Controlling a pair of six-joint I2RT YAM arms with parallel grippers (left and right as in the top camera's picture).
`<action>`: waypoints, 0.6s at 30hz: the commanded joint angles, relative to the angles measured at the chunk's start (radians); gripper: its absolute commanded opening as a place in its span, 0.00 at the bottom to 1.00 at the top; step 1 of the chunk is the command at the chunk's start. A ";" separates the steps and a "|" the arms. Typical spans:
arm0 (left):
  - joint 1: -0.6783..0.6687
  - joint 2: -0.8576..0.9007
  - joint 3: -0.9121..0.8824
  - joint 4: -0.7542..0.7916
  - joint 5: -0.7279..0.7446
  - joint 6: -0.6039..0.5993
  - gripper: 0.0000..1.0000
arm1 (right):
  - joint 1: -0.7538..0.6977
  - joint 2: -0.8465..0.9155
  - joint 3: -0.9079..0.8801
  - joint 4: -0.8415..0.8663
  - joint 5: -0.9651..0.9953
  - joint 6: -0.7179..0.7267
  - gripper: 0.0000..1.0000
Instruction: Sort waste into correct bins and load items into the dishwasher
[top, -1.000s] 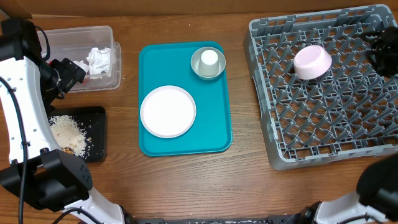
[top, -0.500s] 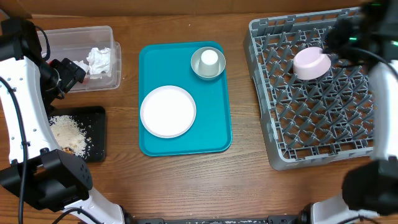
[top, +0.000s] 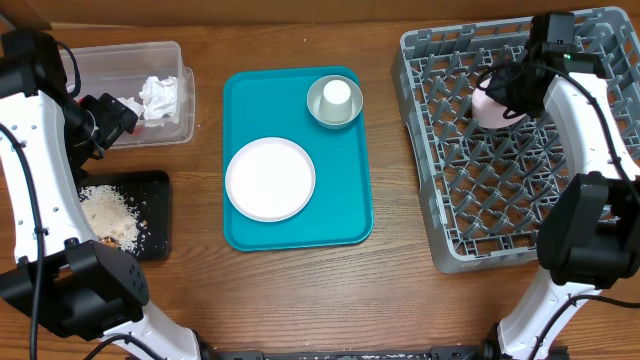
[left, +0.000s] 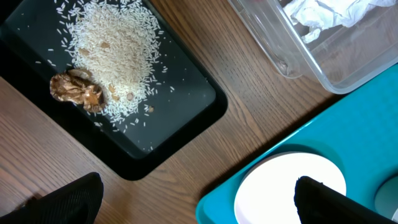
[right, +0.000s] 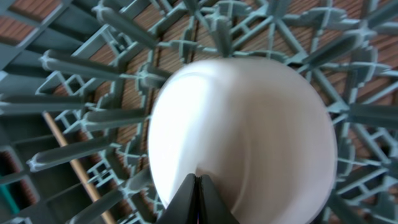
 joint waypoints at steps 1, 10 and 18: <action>-0.002 0.008 0.008 -0.001 0.003 -0.010 1.00 | -0.008 -0.007 -0.001 -0.004 0.092 -0.011 0.04; -0.002 0.008 0.008 -0.001 0.004 -0.010 1.00 | -0.008 -0.015 0.058 -0.116 0.271 -0.010 0.04; -0.002 0.008 0.008 -0.001 0.003 -0.010 1.00 | 0.016 -0.076 0.260 -0.282 0.129 -0.022 0.07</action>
